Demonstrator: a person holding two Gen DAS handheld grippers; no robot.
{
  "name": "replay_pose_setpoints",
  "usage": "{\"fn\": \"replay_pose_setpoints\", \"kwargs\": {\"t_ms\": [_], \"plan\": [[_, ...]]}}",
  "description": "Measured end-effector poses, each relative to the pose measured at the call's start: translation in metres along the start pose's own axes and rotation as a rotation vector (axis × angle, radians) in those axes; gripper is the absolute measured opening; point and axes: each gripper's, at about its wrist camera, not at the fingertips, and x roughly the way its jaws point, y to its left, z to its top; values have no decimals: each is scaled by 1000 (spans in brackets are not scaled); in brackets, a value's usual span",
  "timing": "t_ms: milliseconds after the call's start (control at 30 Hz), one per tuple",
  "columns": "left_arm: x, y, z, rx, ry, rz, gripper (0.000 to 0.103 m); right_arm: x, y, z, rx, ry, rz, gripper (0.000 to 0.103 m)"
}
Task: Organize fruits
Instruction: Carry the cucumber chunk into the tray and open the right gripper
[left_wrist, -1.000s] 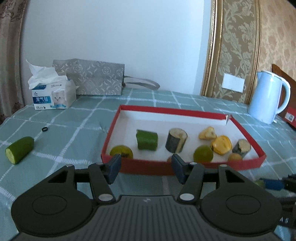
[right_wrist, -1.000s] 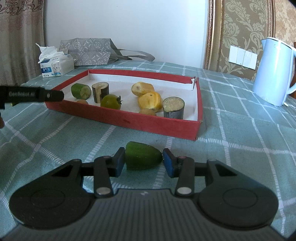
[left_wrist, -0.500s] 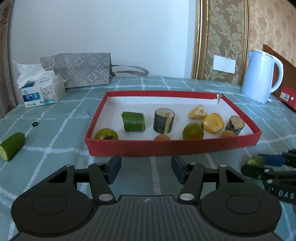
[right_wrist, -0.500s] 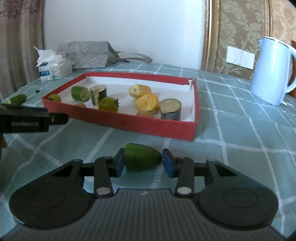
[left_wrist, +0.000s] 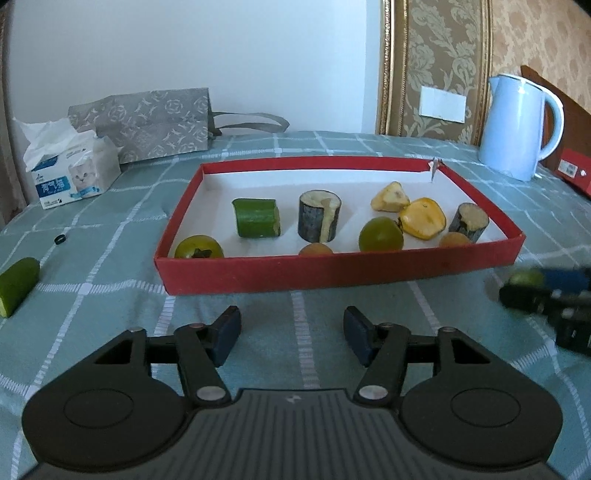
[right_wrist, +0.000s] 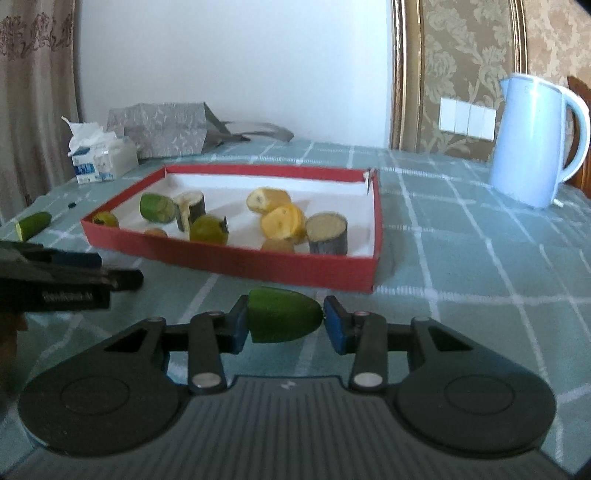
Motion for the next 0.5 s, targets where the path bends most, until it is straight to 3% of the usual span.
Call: {"fn": "replay_pose_setpoints", "kwargs": {"t_ms": [233, 500], "plan": [[0, 0, 1, -3, 2, -5, 65, 5, 4, 35, -44, -52, -24, 40], [1, -1, 1, -1, 5, -12, 68, 45, 28, 75, -121, -63, -34, 40]]}}
